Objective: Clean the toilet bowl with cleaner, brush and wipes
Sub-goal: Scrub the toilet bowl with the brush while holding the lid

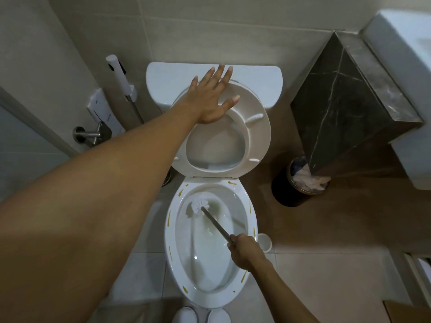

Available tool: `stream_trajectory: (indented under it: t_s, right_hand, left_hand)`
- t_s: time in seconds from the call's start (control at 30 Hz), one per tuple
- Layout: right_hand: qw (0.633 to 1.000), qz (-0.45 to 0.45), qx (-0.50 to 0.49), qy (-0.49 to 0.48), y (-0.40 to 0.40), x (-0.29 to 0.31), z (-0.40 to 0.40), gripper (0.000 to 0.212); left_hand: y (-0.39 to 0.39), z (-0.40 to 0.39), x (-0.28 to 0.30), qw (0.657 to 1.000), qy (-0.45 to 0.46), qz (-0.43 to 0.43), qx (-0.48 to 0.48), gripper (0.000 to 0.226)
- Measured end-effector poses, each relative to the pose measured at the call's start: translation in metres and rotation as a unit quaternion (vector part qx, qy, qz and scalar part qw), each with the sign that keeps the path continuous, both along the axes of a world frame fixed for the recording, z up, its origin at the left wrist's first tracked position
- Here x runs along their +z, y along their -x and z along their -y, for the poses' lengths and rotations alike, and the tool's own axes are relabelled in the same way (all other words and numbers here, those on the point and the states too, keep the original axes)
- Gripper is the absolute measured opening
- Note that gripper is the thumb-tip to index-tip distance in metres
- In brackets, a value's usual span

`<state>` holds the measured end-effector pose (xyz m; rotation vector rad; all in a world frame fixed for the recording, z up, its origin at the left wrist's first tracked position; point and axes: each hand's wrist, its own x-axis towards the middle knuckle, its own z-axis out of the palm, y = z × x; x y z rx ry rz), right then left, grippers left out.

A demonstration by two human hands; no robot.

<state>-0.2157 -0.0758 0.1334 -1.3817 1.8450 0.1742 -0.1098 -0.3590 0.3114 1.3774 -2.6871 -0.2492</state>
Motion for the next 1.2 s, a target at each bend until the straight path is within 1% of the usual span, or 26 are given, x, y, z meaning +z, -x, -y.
stream_trajectory:
  t_s: [0.07, 0.17, 0.27, 0.4, 0.5, 0.6, 0.77, 0.87, 1.03, 1.2]
  right_hand:
    - [1.0, -0.001, 0.004, -0.002, 0.001, 0.004, 0.001, 0.034]
    - [1.0, -0.005, 0.001, -0.007, 0.001, 0.011, 0.004, 0.035]
    - [1.0, -0.01, -0.006, -0.019, -0.001, 0.018, 0.007, 0.034]
    - [0.999, -0.008, -0.022, -0.025, -0.007, 0.022, 0.004, 0.033]
    - [0.998, 0.004, -0.054, -0.022, -0.016, 0.025, -0.001, 0.032]
    - [0.995, 0.025, -0.095, -0.024, -0.031, 0.026, -0.005, 0.03]
    - [0.981, 0.044, -0.182, -0.042, -0.057, 0.03, -0.013, 0.027]
    - [0.976, 0.039, -0.209, -0.051, -0.069, 0.034, -0.014, 0.025]
    - [0.969, 0.041, -0.241, -0.045, -0.083, 0.042, -0.006, 0.03]
    - [0.969, 0.031, -0.242, -0.045, -0.091, 0.043, 0.011, 0.032]
  left_hand:
    - [-0.008, -0.001, 0.002, 1.0, 0.003, -0.007, 0.012, 0.071]
    - [-0.027, -0.003, 0.002, 1.0, -0.002, 0.005, 0.024, 0.072]
    - [-0.051, -0.009, -0.004, 0.999, 0.0, 0.014, 0.033, 0.071]
    - [-0.085, -0.018, -0.014, 0.999, 0.001, 0.006, 0.047, 0.069]
    - [-0.118, -0.023, -0.031, 0.998, -0.008, 0.005, 0.057, 0.07]
    - [-0.151, -0.023, -0.054, 0.997, -0.038, 0.021, 0.07, 0.071]
    - [-0.187, -0.021, -0.09, 0.993, -0.092, 0.058, 0.056, 0.071]
    - [-0.198, -0.009, -0.107, 0.99, -0.106, 0.085, 0.04, 0.071]
    - [-0.207, 0.034, -0.121, 0.991, -0.099, 0.088, 0.03, 0.072]
    - [-0.205, 0.075, -0.137, 0.988, -0.107, 0.107, 0.029, 0.073]
